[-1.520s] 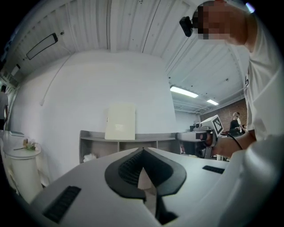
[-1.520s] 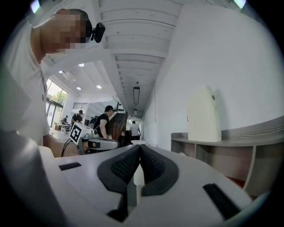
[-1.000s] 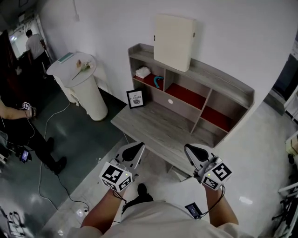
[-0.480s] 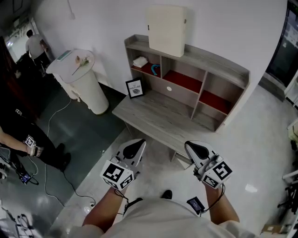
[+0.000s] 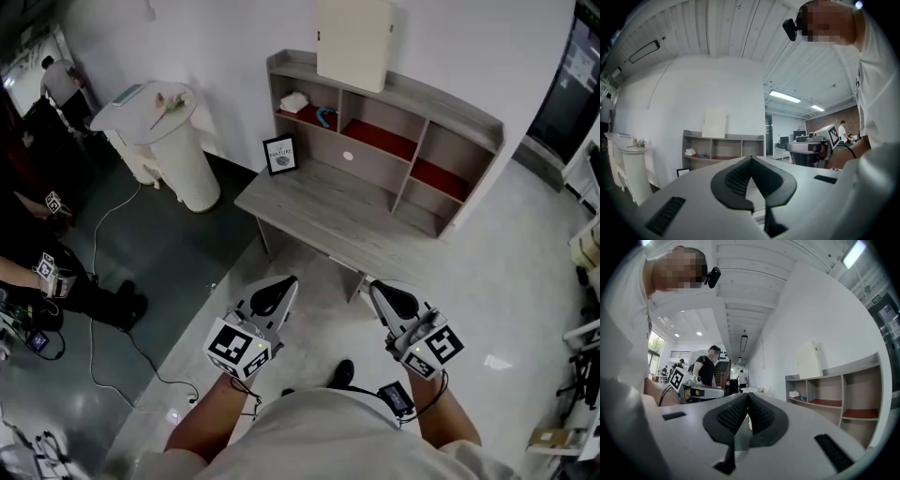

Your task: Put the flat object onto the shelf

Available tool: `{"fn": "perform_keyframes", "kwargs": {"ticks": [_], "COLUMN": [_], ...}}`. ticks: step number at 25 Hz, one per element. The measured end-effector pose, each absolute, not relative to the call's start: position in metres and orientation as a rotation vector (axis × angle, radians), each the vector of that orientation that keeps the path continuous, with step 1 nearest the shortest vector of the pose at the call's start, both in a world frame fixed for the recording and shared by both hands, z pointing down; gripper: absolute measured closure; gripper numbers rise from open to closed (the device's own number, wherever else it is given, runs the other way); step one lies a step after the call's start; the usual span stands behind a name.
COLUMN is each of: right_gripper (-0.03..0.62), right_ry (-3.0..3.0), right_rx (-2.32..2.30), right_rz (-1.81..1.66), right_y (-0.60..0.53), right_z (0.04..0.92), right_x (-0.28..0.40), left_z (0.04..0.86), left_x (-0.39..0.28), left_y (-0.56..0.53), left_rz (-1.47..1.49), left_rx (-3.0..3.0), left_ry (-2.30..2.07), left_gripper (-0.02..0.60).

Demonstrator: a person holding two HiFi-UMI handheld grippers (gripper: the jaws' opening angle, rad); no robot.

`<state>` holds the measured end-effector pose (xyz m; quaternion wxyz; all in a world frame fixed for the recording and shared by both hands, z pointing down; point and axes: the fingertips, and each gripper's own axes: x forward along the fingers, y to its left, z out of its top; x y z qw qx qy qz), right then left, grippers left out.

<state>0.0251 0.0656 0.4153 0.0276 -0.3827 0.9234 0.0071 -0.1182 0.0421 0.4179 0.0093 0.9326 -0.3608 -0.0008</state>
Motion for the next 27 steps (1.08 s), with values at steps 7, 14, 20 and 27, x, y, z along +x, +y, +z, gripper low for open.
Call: {"fn": "perform_keyframes", "kwargs": {"ticks": [7,14,20,27], "right_gripper": [0.575,0.576,0.576,0.576], "right_ry": [2.861,2.862,2.858,2.866], "right_rx": [-1.195,-1.220,-1.223,-1.220], "right_rz": [0.009,0.017,0.016,0.041], "right_y": [0.116,0.154,0.173,0.181], "right_z": [0.425,0.433,0.429,0.431], "right_x": [-0.035,-0.073,-0.090,-0.104], "left_z": [0.419,0.431,0.427,0.432], "left_x": [-0.179,-0.216,-0.228,-0.240], "left_y": [0.096,0.132,0.152,0.162], "left_rz": [-0.013,-0.011,-0.016,-0.018], "left_rx": [2.904,2.909,2.904,2.917], "left_ry": [-1.123,-1.111,-1.097,-1.096], "left_gripper": [0.569,0.569,0.569,0.569]}}
